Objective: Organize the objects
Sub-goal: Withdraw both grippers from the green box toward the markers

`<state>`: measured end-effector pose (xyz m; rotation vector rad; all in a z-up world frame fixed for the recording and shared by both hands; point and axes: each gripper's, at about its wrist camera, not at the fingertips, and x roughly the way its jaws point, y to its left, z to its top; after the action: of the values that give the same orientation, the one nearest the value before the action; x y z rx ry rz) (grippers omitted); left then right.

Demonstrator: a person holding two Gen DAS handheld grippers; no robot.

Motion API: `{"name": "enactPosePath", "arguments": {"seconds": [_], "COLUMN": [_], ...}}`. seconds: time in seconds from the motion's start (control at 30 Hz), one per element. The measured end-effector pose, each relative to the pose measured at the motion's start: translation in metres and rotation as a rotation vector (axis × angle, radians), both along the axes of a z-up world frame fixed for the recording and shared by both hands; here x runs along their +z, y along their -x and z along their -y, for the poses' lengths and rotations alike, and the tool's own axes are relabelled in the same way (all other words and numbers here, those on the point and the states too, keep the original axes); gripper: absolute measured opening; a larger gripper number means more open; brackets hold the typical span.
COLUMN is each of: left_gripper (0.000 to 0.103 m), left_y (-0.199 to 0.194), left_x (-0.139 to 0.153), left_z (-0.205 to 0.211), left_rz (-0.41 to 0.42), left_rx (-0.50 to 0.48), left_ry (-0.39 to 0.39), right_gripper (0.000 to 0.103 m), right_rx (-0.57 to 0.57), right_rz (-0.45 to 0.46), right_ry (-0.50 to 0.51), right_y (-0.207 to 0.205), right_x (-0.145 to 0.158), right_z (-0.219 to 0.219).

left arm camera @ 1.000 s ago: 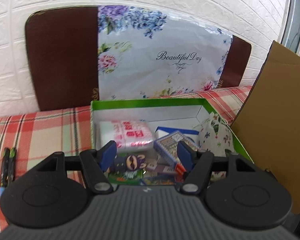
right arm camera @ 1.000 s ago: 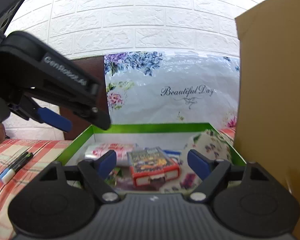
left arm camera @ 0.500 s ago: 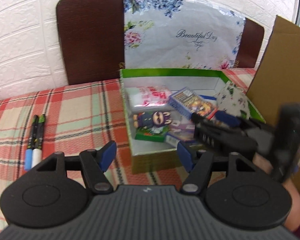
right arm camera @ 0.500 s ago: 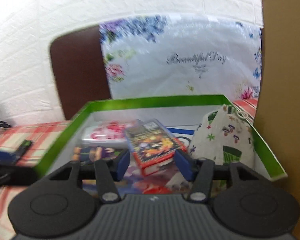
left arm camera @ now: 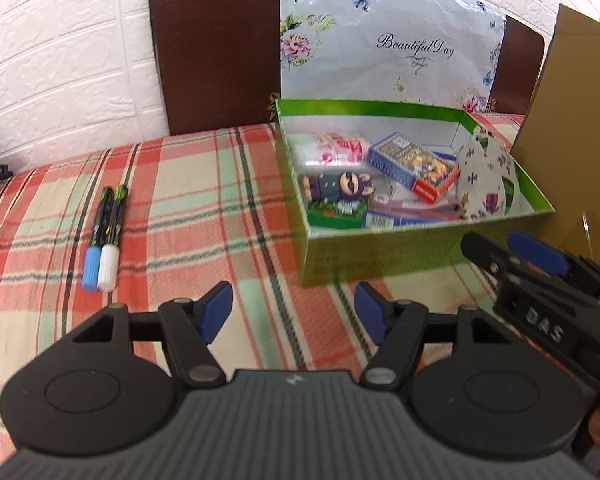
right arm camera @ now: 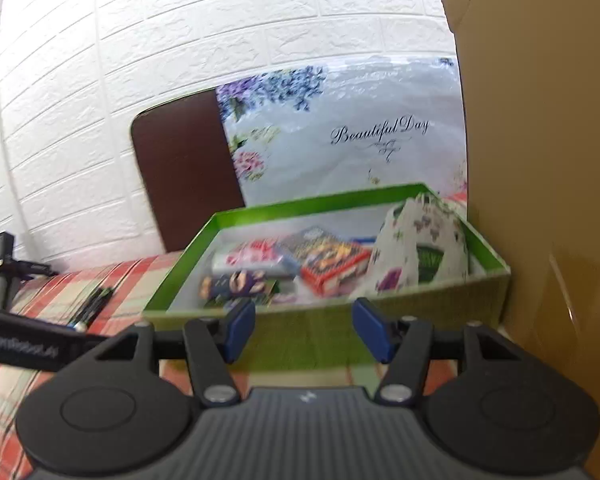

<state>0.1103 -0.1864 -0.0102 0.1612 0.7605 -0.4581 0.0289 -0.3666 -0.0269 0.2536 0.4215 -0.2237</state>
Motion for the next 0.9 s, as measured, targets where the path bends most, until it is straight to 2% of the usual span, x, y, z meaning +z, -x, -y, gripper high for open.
{"name": "enactPosePath", "arguments": {"seconds": [0.2, 0.47, 0.7, 0.9], "left_gripper": [0.07, 0.074, 0.074, 0.074], "left_y": [0.012, 0.016, 0.017, 0.026], "left_x": [-0.007, -0.013, -0.017, -0.015], "left_z": [-0.019, -0.049, -0.065, -0.062], "left_rz": [-0.004, 0.01, 0.012, 0.03], "left_rx": [0.015, 0.047, 0.056, 0.013], "left_ry": [0.001, -0.008, -0.002, 0.005], "right_gripper": [0.057, 0.057, 0.057, 0.058], "right_rx": [0.036, 0.087, 0.102, 0.106], "right_rz": [-0.035, -0.059, -0.033, -0.004], "right_ry": [0.0, -0.002, -0.001, -0.008], "right_y": [0.016, 0.018, 0.022, 0.034], "right_x": [0.0, 0.003, 0.016, 0.028], "right_z": [-0.018, -0.046, -0.06, -0.067]}}
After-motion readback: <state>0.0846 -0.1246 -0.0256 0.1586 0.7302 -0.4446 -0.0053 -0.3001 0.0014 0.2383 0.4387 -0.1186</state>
